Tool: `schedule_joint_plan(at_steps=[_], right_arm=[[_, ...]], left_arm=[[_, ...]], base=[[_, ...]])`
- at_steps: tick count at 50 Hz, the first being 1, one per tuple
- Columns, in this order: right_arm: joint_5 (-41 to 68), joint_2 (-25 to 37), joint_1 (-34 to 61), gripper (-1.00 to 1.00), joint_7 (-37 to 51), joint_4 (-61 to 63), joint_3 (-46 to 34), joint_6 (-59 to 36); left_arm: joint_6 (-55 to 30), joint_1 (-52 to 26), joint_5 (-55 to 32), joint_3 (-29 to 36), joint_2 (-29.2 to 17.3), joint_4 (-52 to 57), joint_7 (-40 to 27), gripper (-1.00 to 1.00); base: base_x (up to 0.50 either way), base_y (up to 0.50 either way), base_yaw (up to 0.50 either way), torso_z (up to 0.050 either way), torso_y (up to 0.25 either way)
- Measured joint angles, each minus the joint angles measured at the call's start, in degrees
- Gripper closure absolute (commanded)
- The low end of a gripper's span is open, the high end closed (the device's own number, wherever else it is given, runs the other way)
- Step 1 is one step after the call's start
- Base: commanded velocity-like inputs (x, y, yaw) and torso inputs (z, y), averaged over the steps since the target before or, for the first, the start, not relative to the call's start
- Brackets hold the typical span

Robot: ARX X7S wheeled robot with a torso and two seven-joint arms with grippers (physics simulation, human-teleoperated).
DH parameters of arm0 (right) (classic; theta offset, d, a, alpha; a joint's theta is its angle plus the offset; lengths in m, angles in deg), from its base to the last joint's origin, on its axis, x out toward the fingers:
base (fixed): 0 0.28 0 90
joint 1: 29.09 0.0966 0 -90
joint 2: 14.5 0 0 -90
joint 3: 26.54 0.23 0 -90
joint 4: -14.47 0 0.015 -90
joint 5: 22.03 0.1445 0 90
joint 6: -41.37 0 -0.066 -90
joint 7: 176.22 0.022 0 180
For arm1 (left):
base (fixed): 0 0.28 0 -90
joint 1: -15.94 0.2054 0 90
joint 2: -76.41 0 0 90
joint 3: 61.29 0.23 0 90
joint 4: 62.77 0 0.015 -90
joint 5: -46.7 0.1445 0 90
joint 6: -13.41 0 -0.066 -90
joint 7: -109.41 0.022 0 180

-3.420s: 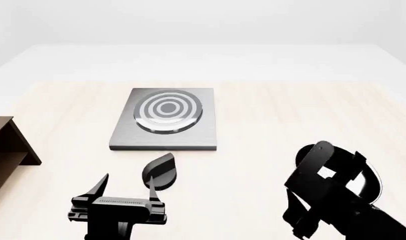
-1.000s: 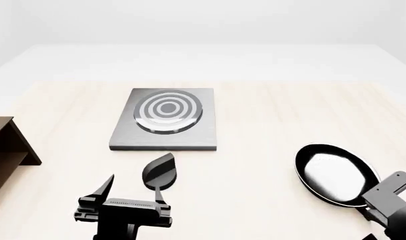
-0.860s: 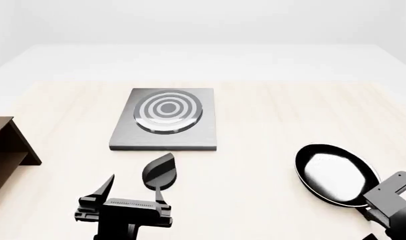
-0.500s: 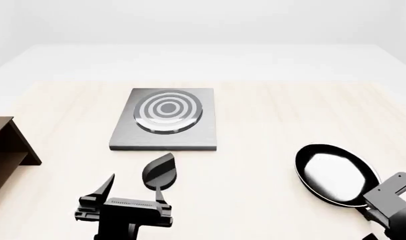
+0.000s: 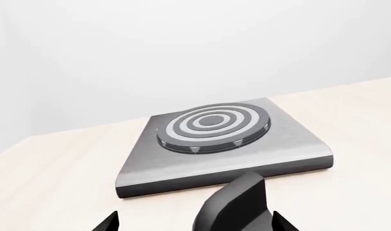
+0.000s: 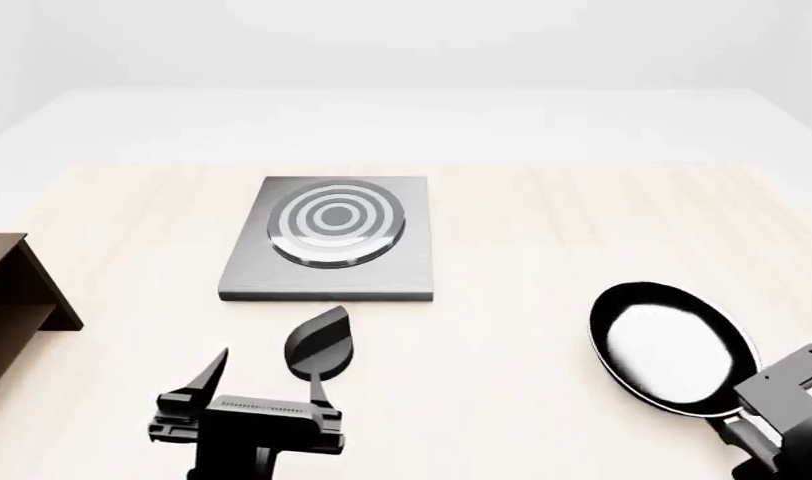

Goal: Turn on the stove and put the frying pan on it.

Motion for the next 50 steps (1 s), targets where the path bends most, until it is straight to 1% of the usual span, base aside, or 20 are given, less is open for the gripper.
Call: schedule_joint_plan(at_steps=[7, 17, 36, 50], right_arm=[[-0.64, 0.34, -1.12, 1.00, 6.34, 1.14, 0.69, -0.01], [-1.25, 2.18, -0.98, 1.00, 9.89, 6.19, 2.17, -2.60], [-0.90, 4.94, 2.53, 1.00, 9.95, 13.73, 2.34, -8.36], [-1.50, 5.53, 9.03, 1.00, 8.44, 16.55, -0.96, -11.73]], left_arm=[[0.17, 0.10, -0.17, -0.06, -0.18, 0.08, -0.14, -1.00], [0.57, 0.34, -0.58, -0.31, -0.48, 0.15, -0.29, -1.00], [1.01, 0.59, -1.29, -0.57, -0.94, 0.27, -0.49, -1.00], [1.44, 0.62, -1.96, -0.85, -1.33, 0.14, -0.44, -1.00]], base=[[0.00, 0.00, 0.00, 0.000, 0.000], [0.00, 0.00, 0.00, 0.000, 0.000], [0.00, 0.00, 0.00, 0.000, 0.001], [0.00, 0.00, 0.00, 0.000, 0.001]])
